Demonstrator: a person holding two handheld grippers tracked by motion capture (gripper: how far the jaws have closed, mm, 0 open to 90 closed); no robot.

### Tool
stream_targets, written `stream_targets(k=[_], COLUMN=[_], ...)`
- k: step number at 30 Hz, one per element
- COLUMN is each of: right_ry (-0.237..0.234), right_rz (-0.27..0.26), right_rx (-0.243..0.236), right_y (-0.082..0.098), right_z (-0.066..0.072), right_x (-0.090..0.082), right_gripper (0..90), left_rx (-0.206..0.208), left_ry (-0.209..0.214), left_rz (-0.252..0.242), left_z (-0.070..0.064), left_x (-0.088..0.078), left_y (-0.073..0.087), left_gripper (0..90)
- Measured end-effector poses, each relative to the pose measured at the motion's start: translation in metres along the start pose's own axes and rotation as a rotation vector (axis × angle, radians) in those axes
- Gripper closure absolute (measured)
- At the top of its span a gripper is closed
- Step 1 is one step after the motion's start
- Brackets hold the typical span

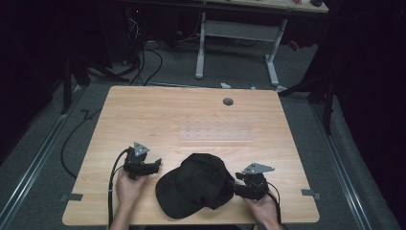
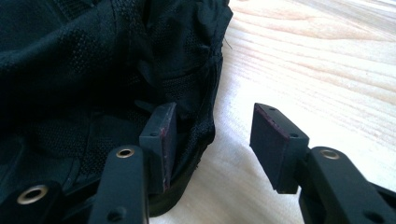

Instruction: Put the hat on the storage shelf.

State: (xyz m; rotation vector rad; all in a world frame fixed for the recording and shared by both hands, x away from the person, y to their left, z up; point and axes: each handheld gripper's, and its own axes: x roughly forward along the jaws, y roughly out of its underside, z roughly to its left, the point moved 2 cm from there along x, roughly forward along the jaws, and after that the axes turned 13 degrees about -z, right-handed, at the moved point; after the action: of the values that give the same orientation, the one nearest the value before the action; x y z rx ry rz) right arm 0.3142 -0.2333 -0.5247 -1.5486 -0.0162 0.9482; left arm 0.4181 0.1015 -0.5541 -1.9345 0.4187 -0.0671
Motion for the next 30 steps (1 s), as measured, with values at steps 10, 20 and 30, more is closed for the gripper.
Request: stream_targets(k=[10,20,30], right_ry=[-0.024,-0.044,-0.019], right_rz=[-0.023,0.004,0.042], right_rx=[-0.004,-0.017,-0.05], right_y=[0.002,0.005,0.008], right_z=[0.007,0.015,0.016], right_x=[-0.01,0.002,0.009], right_gripper=[46.1,43.6,63.5], left_rx=[0.0,-0.001,-0.001], left_ry=[0.0,0.0,0.0], left_rz=[0.0,0.0,0.0], left_z=[0.0,0.0,0.0], left_x=[0.0,0.0,0.0], left_y=[0.0,0.0,0.0], left_gripper=[24.2,24.2,24.2])
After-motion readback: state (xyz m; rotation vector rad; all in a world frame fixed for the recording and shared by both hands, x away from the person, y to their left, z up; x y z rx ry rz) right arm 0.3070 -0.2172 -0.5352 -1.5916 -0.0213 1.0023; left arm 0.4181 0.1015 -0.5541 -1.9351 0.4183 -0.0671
